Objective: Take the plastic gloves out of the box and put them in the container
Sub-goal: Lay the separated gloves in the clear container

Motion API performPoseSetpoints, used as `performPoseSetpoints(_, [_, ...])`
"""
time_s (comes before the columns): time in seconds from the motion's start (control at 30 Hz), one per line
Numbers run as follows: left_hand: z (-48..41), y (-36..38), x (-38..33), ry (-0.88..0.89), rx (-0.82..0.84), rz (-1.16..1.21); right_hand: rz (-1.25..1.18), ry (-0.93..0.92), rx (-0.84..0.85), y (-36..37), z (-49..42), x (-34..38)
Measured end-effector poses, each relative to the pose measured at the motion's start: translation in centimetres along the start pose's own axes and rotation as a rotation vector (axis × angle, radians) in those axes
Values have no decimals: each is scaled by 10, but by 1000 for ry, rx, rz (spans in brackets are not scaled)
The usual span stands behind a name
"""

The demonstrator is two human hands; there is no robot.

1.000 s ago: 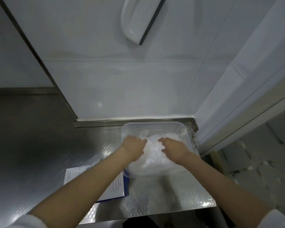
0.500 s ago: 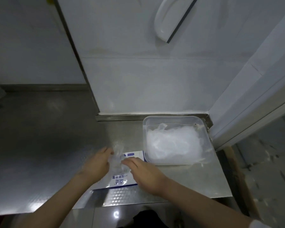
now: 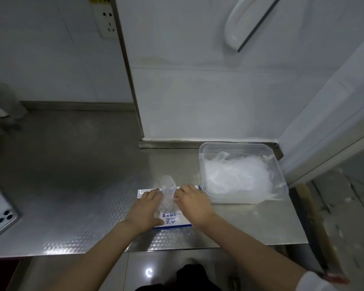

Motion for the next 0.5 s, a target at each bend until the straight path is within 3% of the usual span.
performPoseSetpoints(0.1, [-2, 2, 3, -9, 8, 7, -56, 44, -121, -16, 3, 7])
performPoseSetpoints(0.17, [-2, 4, 4, -11, 11, 22, -158, 155, -113, -31, 2, 7])
performPoseSetpoints(0.37, [-2, 5, 7, 41, 33, 44, -407, 266, -202, -68, -1, -11])
performPoseSetpoints(0.5, [-4, -13, 7, 22, -19, 225, -501, 334, -216, -80, 1, -40])
Point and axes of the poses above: each hand's wrist, its own z-axis away from the middle knuckle, its own y-axis out of the palm, x = y × z, the point moved 3 cm from there along -z, towards the middle knuckle, and after that the axes turned 6 degrees about x, right-handed, at the moved point
